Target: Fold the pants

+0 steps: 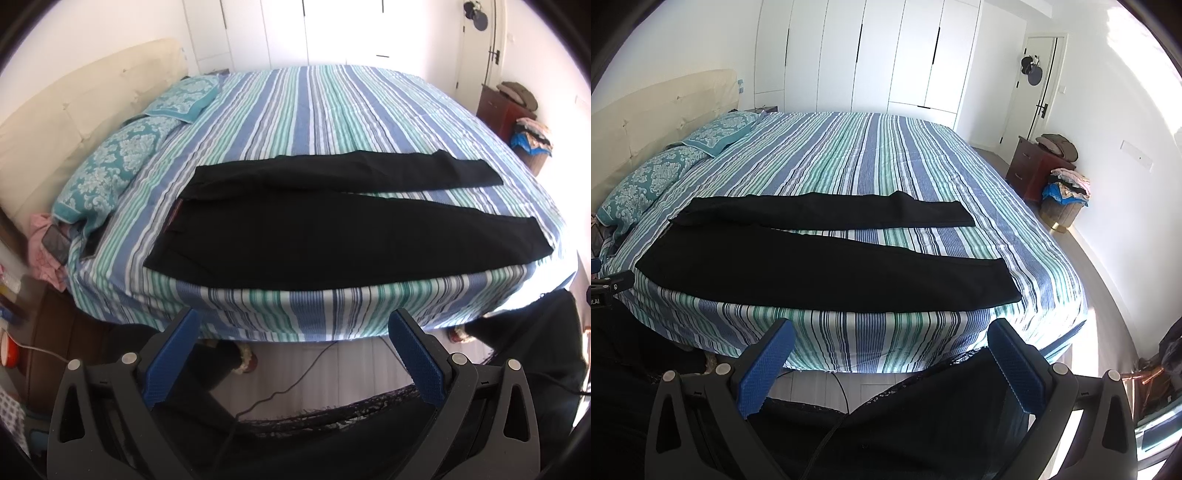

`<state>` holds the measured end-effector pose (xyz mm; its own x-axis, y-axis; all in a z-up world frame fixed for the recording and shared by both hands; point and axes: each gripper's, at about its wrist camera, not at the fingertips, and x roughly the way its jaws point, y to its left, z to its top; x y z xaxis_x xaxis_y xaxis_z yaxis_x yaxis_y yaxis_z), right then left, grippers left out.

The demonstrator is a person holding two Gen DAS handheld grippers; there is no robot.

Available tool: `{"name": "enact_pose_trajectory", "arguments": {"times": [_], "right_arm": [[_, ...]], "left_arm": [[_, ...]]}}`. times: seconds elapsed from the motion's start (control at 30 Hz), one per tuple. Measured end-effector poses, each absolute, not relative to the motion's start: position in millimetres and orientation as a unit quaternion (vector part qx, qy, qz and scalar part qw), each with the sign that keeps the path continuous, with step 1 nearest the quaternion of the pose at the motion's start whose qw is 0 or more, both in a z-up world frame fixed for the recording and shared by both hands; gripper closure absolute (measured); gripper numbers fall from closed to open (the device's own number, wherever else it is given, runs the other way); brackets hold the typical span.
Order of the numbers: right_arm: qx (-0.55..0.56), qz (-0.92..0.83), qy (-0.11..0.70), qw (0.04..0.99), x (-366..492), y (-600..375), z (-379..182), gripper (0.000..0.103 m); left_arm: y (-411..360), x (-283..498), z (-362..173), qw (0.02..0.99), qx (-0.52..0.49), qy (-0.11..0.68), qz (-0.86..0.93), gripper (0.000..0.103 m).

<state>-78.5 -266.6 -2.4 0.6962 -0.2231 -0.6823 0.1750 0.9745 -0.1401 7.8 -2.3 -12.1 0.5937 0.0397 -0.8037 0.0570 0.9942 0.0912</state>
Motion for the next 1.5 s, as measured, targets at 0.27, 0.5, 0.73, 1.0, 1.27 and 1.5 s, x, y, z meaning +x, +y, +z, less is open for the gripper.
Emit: {"name": "enact_pose_trajectory", "arguments": {"times": [0.27, 0.5, 0.73, 1.0, 1.27, 1.5], "right_arm": [[-0.03, -0.103, 0.377, 0.92, -76.6, -265.4, -4.2, 0.0], [-0.033, -0.1, 0.379, 0.919, -75.1, -262.6, -5.5, 0.0], [-0.033, -0.099, 0.382, 0.918, -73.3, -263.4, -7.9, 0.0], [-0.034, -0.074, 0.389, 0.918, -62.5, -259.9, -15.8, 0.0], [-0.03, 0.044, 0.348, 0.936, 2.2, -248.7, -7.1, 0.0], [-0.005, 0.103, 0.331, 0.938, 99.4, -274.5, -1.4, 0.0]], "left_arm": [[0.2, 6.5, -13.8, 0.89, 0.052, 0.453, 0.0, 0.001], [0.3, 8.7, -16.9, 0.888, 0.053, 0.457, 0.001, 0.001], [-4.3, 11.8, -20.6, 0.885, 0.059, 0.461, -0.003, 0.001], [0.7, 38.2, -26.6, 0.892, 0.069, 0.447, 0.001, 0.001], [-6.5, 123.6, -4.1, 0.918, 0.065, 0.39, -0.009, 0.001], [-15.1, 200.4, -5.8, 0.924, 0.065, 0.377, -0.007, 0.001]]}}
